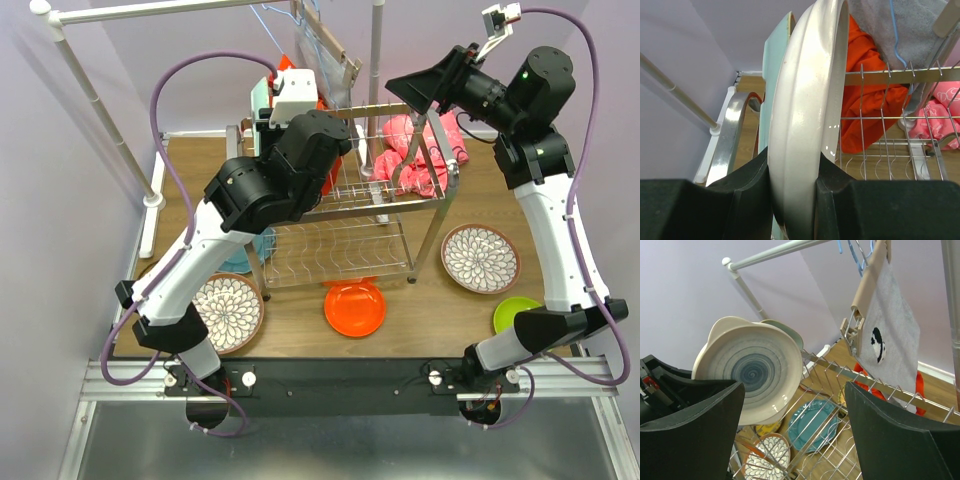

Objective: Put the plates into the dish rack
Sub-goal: Insert the plate into the dish rack

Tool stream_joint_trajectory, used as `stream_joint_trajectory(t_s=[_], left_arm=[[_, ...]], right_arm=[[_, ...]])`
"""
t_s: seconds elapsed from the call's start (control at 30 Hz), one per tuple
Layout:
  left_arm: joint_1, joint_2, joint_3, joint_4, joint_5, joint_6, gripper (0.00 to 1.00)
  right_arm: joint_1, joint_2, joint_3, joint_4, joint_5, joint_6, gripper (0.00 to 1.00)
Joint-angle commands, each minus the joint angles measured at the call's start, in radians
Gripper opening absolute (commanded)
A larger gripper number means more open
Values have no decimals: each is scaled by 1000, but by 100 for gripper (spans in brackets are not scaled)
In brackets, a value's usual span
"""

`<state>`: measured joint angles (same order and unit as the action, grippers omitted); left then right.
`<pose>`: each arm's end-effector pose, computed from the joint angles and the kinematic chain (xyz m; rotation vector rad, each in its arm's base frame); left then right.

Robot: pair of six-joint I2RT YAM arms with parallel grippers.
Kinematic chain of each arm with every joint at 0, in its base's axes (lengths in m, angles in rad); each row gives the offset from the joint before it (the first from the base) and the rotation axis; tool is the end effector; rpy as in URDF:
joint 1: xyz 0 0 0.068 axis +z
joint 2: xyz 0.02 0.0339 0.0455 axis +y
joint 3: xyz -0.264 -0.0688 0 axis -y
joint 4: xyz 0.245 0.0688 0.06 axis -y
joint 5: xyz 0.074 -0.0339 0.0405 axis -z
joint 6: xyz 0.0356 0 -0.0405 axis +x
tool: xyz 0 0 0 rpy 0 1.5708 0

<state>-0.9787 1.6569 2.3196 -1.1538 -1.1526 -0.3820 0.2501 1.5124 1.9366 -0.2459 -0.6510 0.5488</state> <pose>0.1816 -0.2116 0.5328 -0.1290 1.7636 0.2113 0.2891 0.0961 0.5507 -0.3543 1.4838 1.0980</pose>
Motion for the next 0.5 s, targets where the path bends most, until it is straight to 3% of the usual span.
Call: stream_joint_trajectory(t_s=[0.0, 0.47], left_arm=[[21, -6, -17, 39, 19, -46, 0], [25, -8, 24, 39, -41, -20, 0]], right_arm=[[9, -26, -13, -15, 25, -10, 90], [9, -29, -21, -15, 24, -7, 90]])
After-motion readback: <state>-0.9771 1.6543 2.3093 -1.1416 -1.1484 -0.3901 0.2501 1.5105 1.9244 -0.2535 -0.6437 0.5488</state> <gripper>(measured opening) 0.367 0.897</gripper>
